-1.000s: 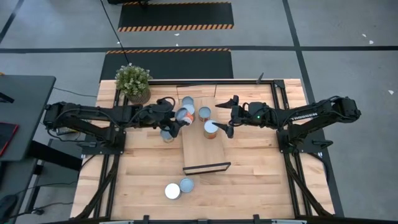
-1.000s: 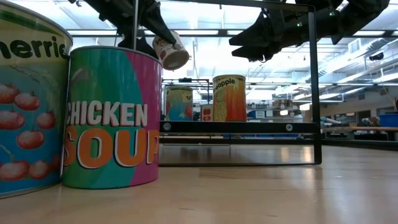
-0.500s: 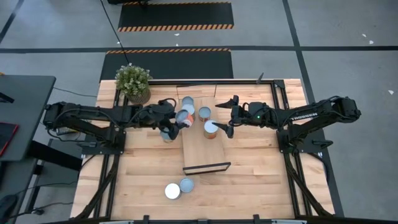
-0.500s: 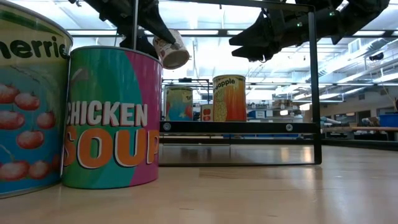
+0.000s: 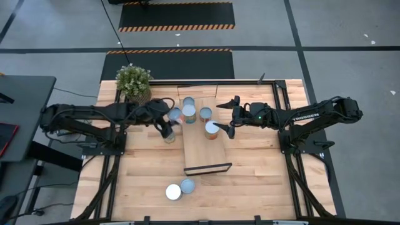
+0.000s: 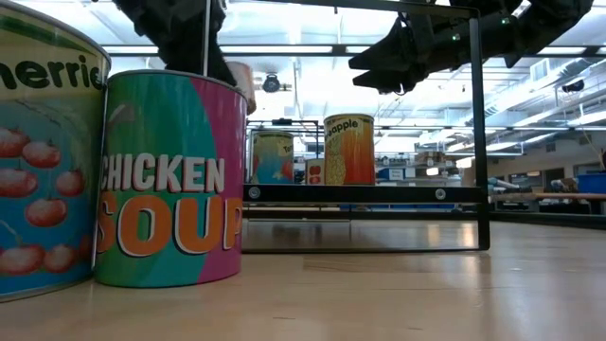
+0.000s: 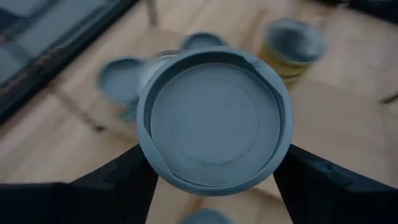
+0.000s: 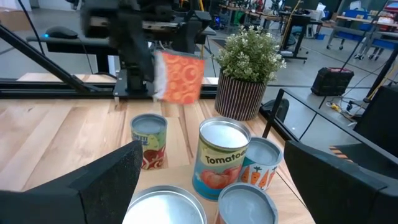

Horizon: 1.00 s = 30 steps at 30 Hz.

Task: Pick and place cans onto a shelf
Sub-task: Put the canned meatball sauce on the shelf

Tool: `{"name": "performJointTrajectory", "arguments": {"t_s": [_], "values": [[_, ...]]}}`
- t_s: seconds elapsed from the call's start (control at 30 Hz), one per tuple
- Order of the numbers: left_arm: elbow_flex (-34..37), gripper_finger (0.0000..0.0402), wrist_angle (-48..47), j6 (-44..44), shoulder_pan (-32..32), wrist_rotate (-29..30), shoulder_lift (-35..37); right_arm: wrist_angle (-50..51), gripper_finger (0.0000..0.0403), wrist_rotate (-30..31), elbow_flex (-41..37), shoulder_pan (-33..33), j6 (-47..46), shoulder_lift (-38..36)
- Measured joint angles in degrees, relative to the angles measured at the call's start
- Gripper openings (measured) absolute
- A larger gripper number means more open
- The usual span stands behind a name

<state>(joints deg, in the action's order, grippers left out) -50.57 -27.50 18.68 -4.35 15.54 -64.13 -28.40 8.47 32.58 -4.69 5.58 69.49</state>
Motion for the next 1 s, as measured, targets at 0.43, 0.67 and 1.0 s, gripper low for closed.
{"name": "performJointTrajectory", "arguments": {"t_s": [0.43, 0.67, 1.0], "values": [[6.8, 0.0286, -2.6, 1.7, -6.4, 6.5, 0.6, -2.0, 0.0399, 0.4, 0.0, 0.0, 0.0, 0.0], [10.6, 0.0286, 3.4, 1.6, -9.9, 3.3, 0.4, -2.4, 0.0399, 0.4, 0.0, 0.0, -0.5, 0.0], [10.9, 0.0286, 4.3, 1.2, -9.9, 0.8, 0.4, -1.9, 0.0399, 0.4, 0.0, 0.0, -0.9, 0.0]]}}
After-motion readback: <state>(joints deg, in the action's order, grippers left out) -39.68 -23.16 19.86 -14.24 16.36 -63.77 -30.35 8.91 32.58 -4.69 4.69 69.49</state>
